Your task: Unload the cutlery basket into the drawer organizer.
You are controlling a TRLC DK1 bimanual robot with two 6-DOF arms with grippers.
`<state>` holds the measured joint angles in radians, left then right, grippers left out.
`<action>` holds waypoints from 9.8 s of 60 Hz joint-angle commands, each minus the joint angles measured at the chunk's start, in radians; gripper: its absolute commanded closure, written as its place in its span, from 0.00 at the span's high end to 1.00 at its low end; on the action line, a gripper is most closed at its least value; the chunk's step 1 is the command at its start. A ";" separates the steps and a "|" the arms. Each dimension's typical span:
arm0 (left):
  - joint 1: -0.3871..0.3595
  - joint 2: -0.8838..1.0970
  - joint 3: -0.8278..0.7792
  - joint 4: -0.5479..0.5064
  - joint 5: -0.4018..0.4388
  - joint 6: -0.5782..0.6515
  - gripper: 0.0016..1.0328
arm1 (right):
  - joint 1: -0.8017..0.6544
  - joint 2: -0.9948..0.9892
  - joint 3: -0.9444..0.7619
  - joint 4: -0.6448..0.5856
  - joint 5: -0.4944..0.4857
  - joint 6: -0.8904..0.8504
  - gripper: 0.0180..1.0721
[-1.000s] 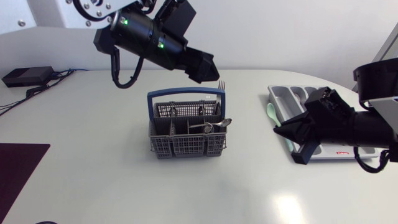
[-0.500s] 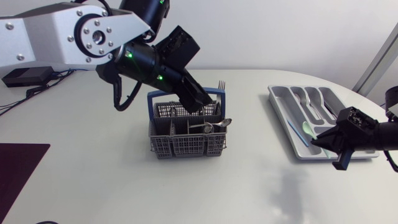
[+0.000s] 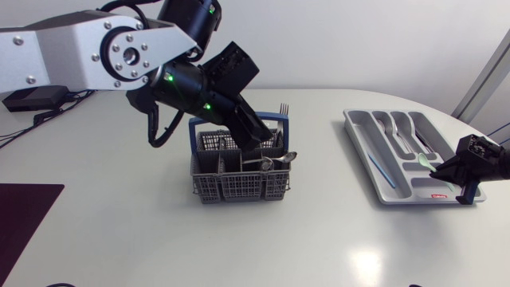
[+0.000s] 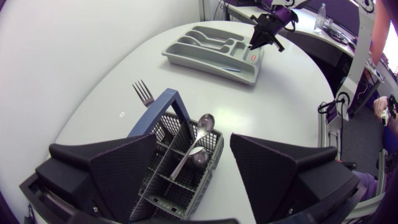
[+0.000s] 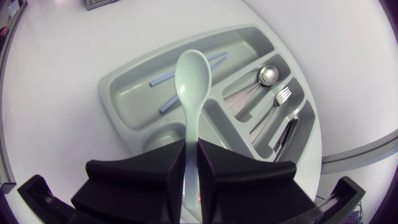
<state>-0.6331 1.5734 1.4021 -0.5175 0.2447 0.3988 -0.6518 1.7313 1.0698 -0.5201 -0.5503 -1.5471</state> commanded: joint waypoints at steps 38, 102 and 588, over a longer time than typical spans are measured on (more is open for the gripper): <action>-0.062 0.004 -0.063 -0.003 -0.078 0.133 0.81 | -0.057 0.129 -0.019 0.215 0.124 -0.131 0.40; -0.168 0.048 -0.207 0.205 -0.374 0.684 0.54 | 0.118 -0.460 -0.436 0.201 0.009 0.120 0.80; -0.244 0.192 0.130 -0.161 -0.484 -0.046 0.88 | 0.050 -0.300 -0.288 0.065 -0.060 0.122 0.77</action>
<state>-0.8516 1.7138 1.4925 -0.6716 -0.2108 0.3874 -0.6247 1.4994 0.8486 -0.4629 -0.6003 -1.4635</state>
